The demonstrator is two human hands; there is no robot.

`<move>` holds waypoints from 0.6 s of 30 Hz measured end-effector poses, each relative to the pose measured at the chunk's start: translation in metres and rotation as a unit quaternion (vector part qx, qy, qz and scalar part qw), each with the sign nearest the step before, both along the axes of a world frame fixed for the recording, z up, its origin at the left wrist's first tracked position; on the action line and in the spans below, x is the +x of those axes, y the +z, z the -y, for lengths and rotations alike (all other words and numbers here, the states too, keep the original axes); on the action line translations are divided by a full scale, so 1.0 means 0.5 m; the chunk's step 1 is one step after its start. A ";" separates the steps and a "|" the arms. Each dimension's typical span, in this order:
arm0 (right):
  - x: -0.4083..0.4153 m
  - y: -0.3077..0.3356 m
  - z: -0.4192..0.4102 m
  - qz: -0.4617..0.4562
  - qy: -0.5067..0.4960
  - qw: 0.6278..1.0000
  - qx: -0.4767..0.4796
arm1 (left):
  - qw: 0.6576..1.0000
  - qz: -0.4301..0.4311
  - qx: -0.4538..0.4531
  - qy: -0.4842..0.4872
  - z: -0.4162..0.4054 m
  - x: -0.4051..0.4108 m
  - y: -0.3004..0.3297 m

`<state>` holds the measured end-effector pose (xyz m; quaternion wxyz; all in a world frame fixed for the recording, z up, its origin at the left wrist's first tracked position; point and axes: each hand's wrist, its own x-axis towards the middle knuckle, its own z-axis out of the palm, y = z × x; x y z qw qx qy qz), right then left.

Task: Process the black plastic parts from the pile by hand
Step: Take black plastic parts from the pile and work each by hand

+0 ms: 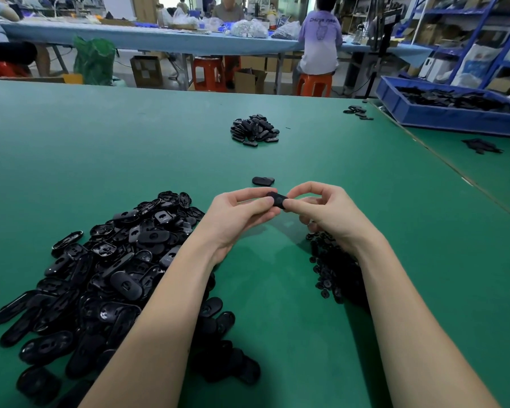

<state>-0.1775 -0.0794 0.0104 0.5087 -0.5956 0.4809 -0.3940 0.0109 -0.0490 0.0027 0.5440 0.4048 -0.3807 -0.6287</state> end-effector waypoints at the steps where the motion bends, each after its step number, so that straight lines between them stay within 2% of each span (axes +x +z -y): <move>1: 0.000 0.001 0.000 -0.013 -0.008 1.000 -0.021 | 1.000 -0.001 -0.003 0.001 -0.001 -0.001 -0.001; 4: 0.004 0.003 0.000 -0.022 -0.023 0.998 -0.057 | 1.000 -0.013 -0.012 0.001 -0.002 -0.001 0.000; 18: 0.008 0.010 -0.002 -0.041 -0.019 0.994 -0.095 | 0.999 -0.037 -0.013 0.012 -0.002 0.003 0.000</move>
